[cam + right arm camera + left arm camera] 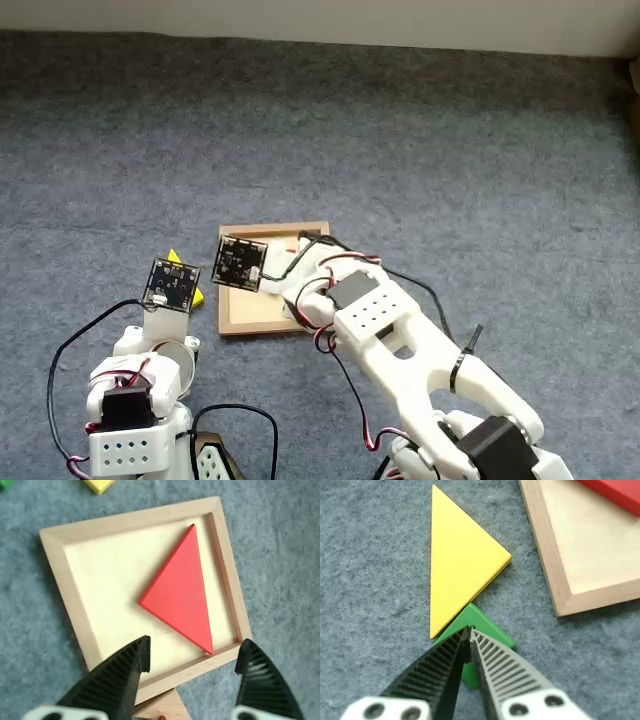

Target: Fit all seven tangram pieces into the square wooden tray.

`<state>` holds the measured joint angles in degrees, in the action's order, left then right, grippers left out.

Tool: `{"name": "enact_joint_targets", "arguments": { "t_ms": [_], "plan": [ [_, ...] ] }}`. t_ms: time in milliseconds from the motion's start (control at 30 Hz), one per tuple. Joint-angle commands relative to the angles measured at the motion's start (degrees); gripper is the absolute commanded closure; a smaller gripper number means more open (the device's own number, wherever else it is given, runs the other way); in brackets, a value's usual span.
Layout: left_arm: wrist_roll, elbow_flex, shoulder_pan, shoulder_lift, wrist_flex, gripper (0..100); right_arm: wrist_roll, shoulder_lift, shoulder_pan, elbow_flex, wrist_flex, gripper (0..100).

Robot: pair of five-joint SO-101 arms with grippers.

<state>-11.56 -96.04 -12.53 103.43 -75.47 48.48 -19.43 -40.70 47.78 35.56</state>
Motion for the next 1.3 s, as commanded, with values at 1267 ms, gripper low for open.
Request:
{"name": "enact_joint_targets", "arguments": {
  "t_ms": [1267],
  "plan": [
    [0.4,-1.1,-0.5,0.6,-0.3,98,-19.4,13.4,6.7,-12.6,-16.0,97.3]
  ]
}}
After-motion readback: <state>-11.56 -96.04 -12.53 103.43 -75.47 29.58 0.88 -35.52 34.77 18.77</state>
